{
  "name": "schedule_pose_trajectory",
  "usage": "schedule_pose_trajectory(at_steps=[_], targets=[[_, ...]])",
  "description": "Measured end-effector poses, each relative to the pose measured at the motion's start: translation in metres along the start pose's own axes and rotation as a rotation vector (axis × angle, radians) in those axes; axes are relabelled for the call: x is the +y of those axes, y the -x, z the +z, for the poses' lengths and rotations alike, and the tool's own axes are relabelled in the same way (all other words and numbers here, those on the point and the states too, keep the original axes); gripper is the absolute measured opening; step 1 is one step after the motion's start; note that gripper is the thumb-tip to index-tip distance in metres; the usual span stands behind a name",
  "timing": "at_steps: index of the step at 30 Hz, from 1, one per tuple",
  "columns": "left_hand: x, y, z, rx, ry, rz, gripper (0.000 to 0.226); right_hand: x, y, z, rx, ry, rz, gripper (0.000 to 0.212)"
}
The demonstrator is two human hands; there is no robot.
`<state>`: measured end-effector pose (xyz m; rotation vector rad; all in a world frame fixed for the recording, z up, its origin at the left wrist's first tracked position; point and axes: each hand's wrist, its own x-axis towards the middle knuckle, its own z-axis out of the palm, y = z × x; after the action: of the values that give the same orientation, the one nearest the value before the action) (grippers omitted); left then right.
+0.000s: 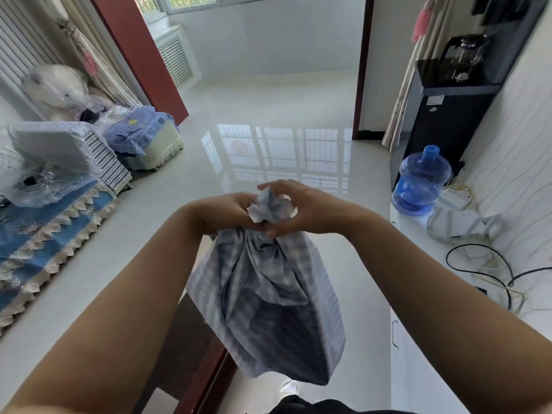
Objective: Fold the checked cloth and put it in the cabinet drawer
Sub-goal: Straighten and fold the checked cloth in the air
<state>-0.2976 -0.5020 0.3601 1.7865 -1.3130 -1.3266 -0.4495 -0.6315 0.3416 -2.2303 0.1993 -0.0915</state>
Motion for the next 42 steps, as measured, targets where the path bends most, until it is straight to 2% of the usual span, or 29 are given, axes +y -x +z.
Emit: schedule_pose_trajectory(at_steps=[3, 8, 10, 13, 15, 17, 19, 22, 23, 25, 26, 29, 32, 35, 37, 39, 42], targets=[[-0.002, -0.003, 0.002, -0.017, -0.112, 0.011, 0.015, -0.003, -0.002, 0.002, -0.01, 0.155, 0.064, 0.089], [-0.011, 0.001, -0.009, 0.074, 0.162, 0.051, 0.028, 0.005, -0.001, 0.016, 0.099, 0.099, 0.179, 0.083], [-0.016, 0.001, -0.012, 0.076, 0.17, 0.06, 0.047, 0.011, -0.001, 0.025, 0.154, 0.062, 0.217, 0.069], [-0.024, -0.002, -0.012, 0.071, 0.15, 0.067, 0.08, 0.018, -0.001, 0.031, 0.186, -0.136, 0.202, 0.043], [-0.027, -0.003, -0.012, 0.085, 0.115, 0.052, 0.093, 0.022, 0.002, 0.027, 0.176, -0.39, 0.153, 0.022], [-0.027, -0.004, -0.01, 0.068, 0.061, 0.033, 0.099, 0.026, 0.005, 0.023, 0.171, -0.626, 0.149, 0.016], [-0.027, -0.007, -0.007, 0.061, 0.031, 0.035, 0.097, 0.027, 0.005, 0.021, 0.161, -0.632, 0.159, 0.025], [-0.024, -0.008, -0.004, 0.036, -0.018, 0.043, 0.09, 0.022, 0.005, 0.023, 0.132, -0.5, 0.165, 0.033], [-0.023, -0.009, -0.003, 0.028, -0.021, 0.05, 0.089, 0.021, 0.003, 0.024, 0.167, -0.453, 0.166, 0.033], [-0.021, -0.008, -0.001, 0.003, -0.006, 0.068, 0.077, 0.028, -0.004, 0.026, 0.358, -0.363, 0.178, 0.04], [-0.019, -0.007, 0.0, -0.015, 0.002, 0.08, 0.067, 0.03, -0.006, 0.026, 0.442, -0.34, 0.185, 0.037], [-0.018, -0.005, 0.002, -0.002, 0.014, 0.121, 0.043, 0.032, -0.012, 0.014, 0.571, -0.36, 0.133, 0.008], [-0.031, -0.01, -0.001, 0.114, 0.047, 0.105, 0.022, 0.032, -0.015, 0.002, 0.558, -0.275, 0.103, 0.021], [-0.043, -0.016, 0.001, 0.162, 0.076, 0.053, 0.016, 0.035, -0.017, -0.002, 0.45, -0.113, 0.11, 0.014], [-0.048, -0.02, 0.003, 0.174, 0.114, 0.037, 0.017, 0.04, -0.017, -0.002, 0.416, -0.14, 0.149, 0.023], [-0.05, -0.022, 0.002, 0.193, 0.173, 0.011, 0.019, 0.046, -0.015, -0.003, 0.461, -0.196, 0.19, 0.035], [-0.049, -0.025, 0.0, 0.253, 0.217, -0.009, 0.014, 0.048, -0.011, -0.003, 0.486, -0.277, 0.216, 0.036]])
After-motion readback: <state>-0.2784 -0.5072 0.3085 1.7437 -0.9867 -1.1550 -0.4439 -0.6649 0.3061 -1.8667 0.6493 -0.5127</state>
